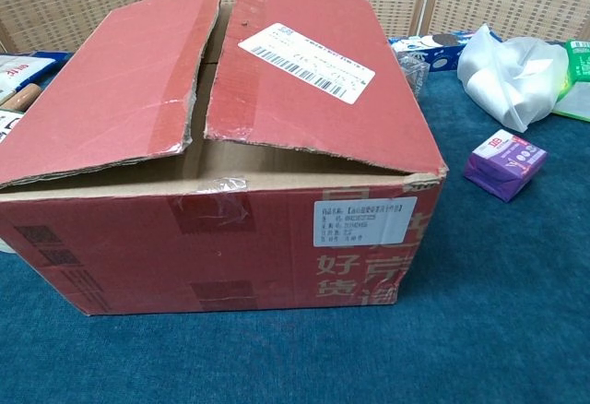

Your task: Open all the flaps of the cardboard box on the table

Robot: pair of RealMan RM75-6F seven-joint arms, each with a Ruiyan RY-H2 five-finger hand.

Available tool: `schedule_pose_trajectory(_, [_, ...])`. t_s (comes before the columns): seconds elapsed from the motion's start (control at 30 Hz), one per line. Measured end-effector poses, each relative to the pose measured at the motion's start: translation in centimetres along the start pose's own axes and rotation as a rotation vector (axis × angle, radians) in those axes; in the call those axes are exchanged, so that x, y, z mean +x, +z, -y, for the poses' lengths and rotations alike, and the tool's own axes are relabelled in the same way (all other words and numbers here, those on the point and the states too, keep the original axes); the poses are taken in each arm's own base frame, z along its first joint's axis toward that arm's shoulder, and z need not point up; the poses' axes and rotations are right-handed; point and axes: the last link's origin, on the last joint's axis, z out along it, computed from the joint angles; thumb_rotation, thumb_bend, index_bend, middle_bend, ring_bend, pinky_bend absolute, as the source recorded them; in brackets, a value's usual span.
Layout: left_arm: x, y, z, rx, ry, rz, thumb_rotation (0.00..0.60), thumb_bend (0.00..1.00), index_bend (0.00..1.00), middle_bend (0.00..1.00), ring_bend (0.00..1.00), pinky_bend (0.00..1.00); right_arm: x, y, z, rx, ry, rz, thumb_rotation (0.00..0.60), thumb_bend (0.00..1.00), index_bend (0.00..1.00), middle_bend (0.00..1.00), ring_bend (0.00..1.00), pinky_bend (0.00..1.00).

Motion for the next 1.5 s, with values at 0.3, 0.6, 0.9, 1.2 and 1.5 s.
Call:
schedule_pose_trajectory(0.3, [-0.3, 0.3, 0.0, 0.005, 0.007, -0.001, 0.6, 0.1, 0.07, 0.0, 0.0, 0.0, 1.0, 2.8, 2.1, 0.198, 0.133, 0.075, 0.6, 0.26, 0.0, 0.0, 0.0, 0.04])
schedule_pose_trajectory(0.6, [-0.6, 0.5, 0.1, 0.018, 0.014, 0.005, 0.6, 0.1, 0.07, 0.0, 0.0, 0.0, 2.2, 6.9, 4.6, 0.42, 0.183, 0.168, 0.599, 0.43, 0.05, 0.0, 0.0, 0.07])
schedule_pose_trajectory(0.9, [-0.9, 0.6, 0.1, 0.022, 0.013, 0.015, 0.6, 0.1, 0.07, 0.0, 0.0, 0.0, 3.1, 10.5, 6.8, 0.508, 0.076, 0.229, 0.6, 0.41, 0.02, 0.0, 0.0, 0.07])
schedule_pose_trajectory(1.2, [-1.1, 0.6, -0.2, 0.012, 0.014, 0.02, 0.6, 0.1, 0.07, 0.0, 0.0, 0.0, 2.9, 13.6, 9.8, 0.515, 0.037, 0.313, 0.6, 0.45, 0.16, 0.0, 0.0, 0.07])
schedule_pose_trajectory(1.5, [-1.0, 0.7, -0.1, 0.021, 0.016, 0.02, 0.6, 0.1, 0.07, 0.0, 0.0, 0.0, 3.9, 16.1, 13.6, 0.592, -0.039, 0.308, 0.597, 0.47, 0.15, 0.0, 0.0, 0.07])
